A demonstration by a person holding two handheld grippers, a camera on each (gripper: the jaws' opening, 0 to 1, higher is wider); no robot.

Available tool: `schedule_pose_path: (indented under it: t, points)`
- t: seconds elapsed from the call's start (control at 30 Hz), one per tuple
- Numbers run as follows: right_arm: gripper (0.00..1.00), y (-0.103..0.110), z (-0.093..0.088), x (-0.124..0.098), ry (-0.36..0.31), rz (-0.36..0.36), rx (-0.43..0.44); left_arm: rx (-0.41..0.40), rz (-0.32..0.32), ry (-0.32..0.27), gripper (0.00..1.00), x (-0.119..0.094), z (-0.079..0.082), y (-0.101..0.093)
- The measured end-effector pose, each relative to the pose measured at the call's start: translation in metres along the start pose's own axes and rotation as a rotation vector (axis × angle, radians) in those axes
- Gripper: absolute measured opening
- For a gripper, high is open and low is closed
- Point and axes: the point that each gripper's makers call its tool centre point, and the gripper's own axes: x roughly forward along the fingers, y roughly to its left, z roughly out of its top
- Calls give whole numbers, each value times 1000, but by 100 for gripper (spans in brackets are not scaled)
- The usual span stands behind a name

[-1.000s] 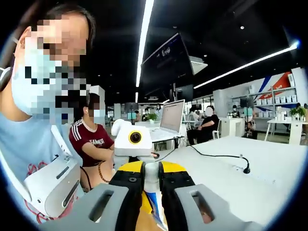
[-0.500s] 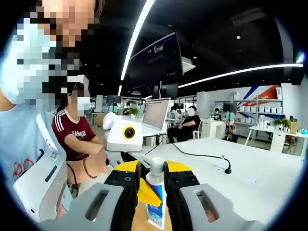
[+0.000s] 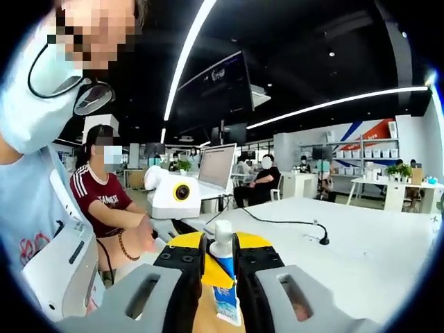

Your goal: Pick up the toothpaste unscrew the cap squeeze it onto the small board screw the cap back on and return it to the table

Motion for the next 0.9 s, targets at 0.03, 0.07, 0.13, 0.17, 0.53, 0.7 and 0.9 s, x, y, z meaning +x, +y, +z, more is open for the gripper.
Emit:
schedule_pose_path:
  t: [0.03, 0.07, 0.13, 0.17, 0.53, 0.7, 0.9]
  points:
    - [15, -1, 0, 0, 0, -2, 2, -1, -1, -1, 10, 0, 0, 0]
    - [16, -2, -1, 0, 2, -4, 5, 0, 0, -1, 10, 0, 0, 0]
    - [19, -5, -2, 1, 1, -2, -1, 2, 0, -1, 10, 0, 0, 0]
    - [19, -5, -2, 2, -4, 11, -4, 1, 0, -1, 10, 0, 0, -1]
    - [20, 3, 4, 21, -40, 209, -11, 10, -44, 14, 10, 4, -2, -9]
    - [12, 8, 9, 24, -93, 253, 64, 40, -29, 21, 10, 6, -3, -9]
    - [11, 1, 6, 24, -24, 116, -4, 23, -20, 15, 10, 7, -3, -7]
